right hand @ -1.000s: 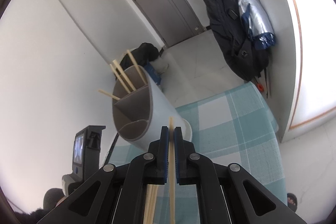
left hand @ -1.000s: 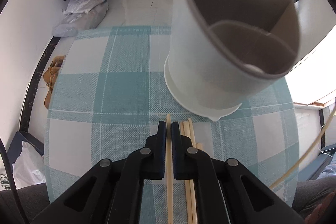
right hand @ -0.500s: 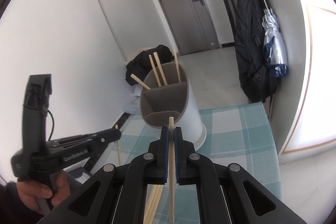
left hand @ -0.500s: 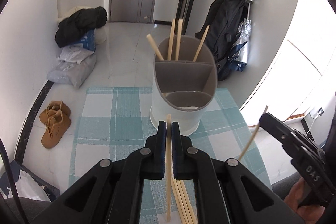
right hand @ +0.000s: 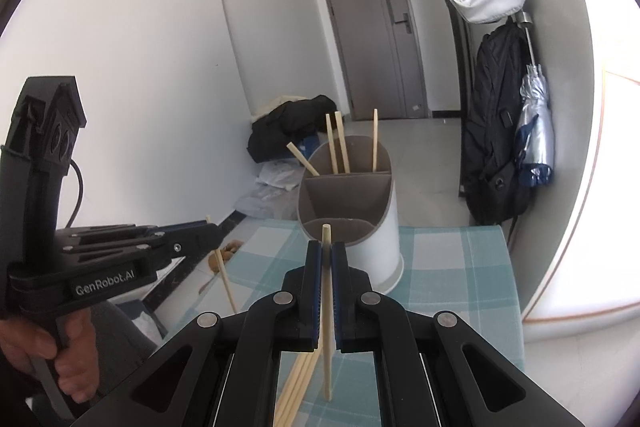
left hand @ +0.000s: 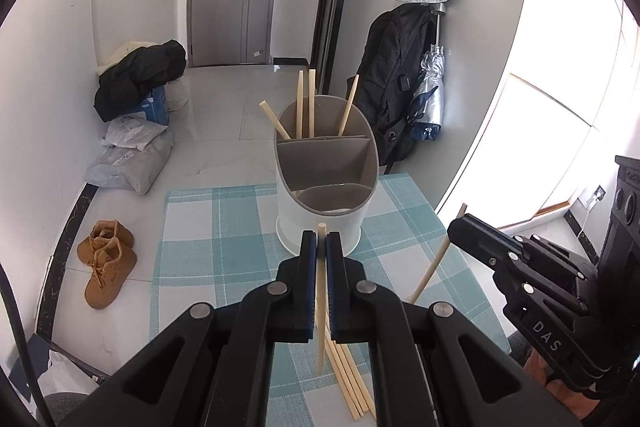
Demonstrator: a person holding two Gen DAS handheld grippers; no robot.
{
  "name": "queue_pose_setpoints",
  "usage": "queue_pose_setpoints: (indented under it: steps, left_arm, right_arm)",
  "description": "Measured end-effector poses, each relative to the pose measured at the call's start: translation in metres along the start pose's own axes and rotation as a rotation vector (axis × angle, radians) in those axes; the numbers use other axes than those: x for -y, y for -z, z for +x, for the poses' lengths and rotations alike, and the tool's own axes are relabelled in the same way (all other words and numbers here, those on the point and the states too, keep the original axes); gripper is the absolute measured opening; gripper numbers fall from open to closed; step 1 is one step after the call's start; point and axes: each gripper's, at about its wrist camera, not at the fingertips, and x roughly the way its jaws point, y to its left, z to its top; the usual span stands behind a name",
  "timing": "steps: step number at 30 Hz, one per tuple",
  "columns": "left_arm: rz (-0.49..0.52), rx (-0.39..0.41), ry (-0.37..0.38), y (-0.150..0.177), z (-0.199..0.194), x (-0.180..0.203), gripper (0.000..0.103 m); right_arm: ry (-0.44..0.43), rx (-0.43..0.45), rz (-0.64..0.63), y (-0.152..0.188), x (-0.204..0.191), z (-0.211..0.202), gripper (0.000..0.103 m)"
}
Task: Organize utensils
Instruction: 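Raise both held chopsticks over the holder and lower them into it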
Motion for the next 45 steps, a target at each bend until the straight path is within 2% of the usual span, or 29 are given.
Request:
queue_pose_setpoints:
  steps: [9,17,23,29,32,34,39,45]
  left_arm:
    - [0.06,-0.031,0.016,-0.007,0.004,0.008,0.001]
    - [0.027,-0.067,0.053,-0.03,0.002,0.004,0.001]
    - [0.021,-0.032,0.079,-0.067,-0.006,0.007,0.001]
    - [0.001,0.014,0.111,-0.118,-0.017,0.008,0.001]
    - [0.001,0.044,0.092,-0.144,-0.02,0.008,0.001]
    - [-0.014,0.048,0.106,-0.16,-0.017,0.005,0.001]
    - [-0.004,0.079,0.108,-0.188,-0.011,0.003,0.001]
    - [0.028,0.084,0.096,-0.201,0.007,0.002,0.001]
  right_arm:
    - [0.007,0.016,-0.01,-0.006,-0.001,-0.002,0.004]
    - [-0.002,0.028,0.003,-0.024,0.007,0.001,0.004]
    - [-0.009,0.059,0.01,-0.059,0.013,0.0,0.004]
    - [-0.013,0.11,-0.018,-0.108,0.015,-0.002,0.004]
    - [-0.013,0.136,-0.037,-0.135,0.015,0.001,0.004]
    - [-0.01,0.153,-0.052,-0.152,0.015,0.005,0.004]
    - [-0.009,0.176,-0.073,-0.184,0.018,0.023,0.004]
    - [-0.003,0.181,-0.078,-0.201,0.024,0.048,0.004]
